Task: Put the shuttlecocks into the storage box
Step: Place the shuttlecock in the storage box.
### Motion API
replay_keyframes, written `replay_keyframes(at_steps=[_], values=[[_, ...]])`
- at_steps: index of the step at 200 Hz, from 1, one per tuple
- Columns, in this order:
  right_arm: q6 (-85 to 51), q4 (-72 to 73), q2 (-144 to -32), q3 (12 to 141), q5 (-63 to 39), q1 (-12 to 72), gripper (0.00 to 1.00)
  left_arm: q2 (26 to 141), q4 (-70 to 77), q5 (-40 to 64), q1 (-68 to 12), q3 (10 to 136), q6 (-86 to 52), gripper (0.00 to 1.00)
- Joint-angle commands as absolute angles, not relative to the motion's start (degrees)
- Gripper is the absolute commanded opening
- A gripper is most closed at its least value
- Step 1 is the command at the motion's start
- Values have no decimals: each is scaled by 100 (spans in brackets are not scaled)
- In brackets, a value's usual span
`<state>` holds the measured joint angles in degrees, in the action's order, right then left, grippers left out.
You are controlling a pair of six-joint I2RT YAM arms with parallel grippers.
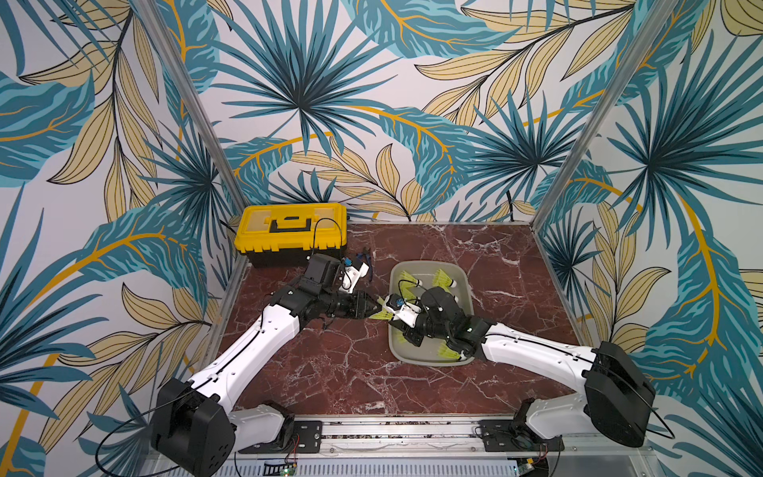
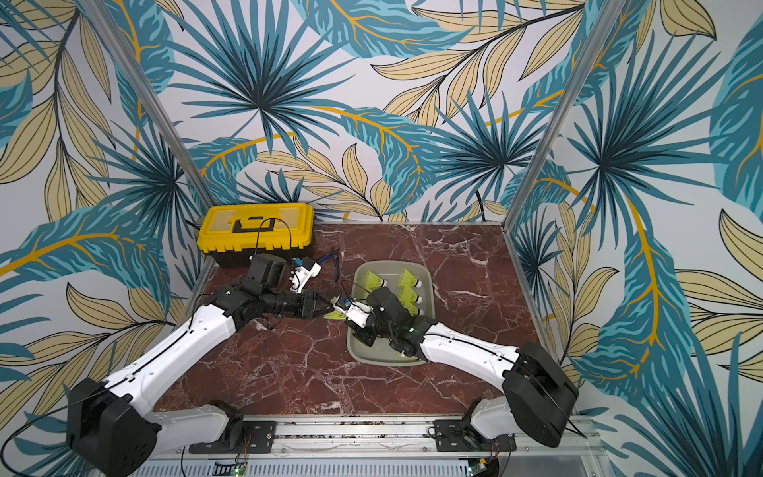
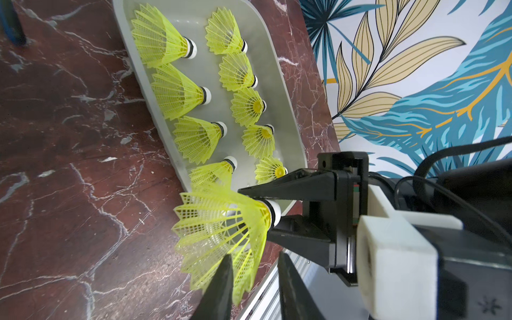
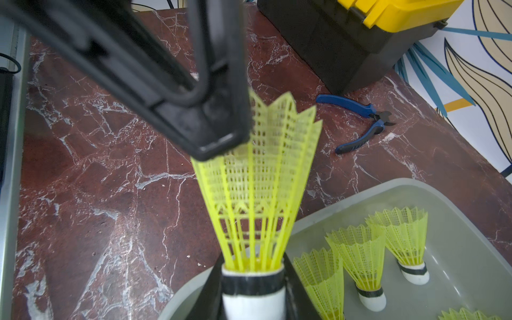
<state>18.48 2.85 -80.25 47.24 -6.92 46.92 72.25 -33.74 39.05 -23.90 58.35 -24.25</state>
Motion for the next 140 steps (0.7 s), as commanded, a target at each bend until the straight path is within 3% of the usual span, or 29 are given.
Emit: replay_keyframes(at_steps=[1, 12, 32, 56, 76, 92, 140], values=[[1896, 184, -7919, 4698, -773, 4696, 24, 7242, -3445, 4099, -2355, 6205, -2303, 25], [1889, 184, -7928, 4702, -774, 4701, 24, 7251, -3424, 4152, -2355, 6187, -2311, 19], [1880, 185, -7923, 4708, -754, 4691, 24, 7268, -3348, 4253, -2352, 6174, -2385, 0], [1848, 210, -7895, 4682, -660, 4696, 26, 7286, -2943, 4467, -2354, 6058, -2766, 0], [1795, 250, -7831, 4625, -498, 4696, 37, 7277, -2467, 4524, -2362, 5914, -3206, 0], [1751, 334, -7708, 4512, -300, 4694, 52, 7261, -2099, 4490, -2360, 5773, -3541, 0], [1552, 561, -7010, 3900, 433, 4696, 65, 7191, -904, 3966, -2568, 5250, -4517, 0]])
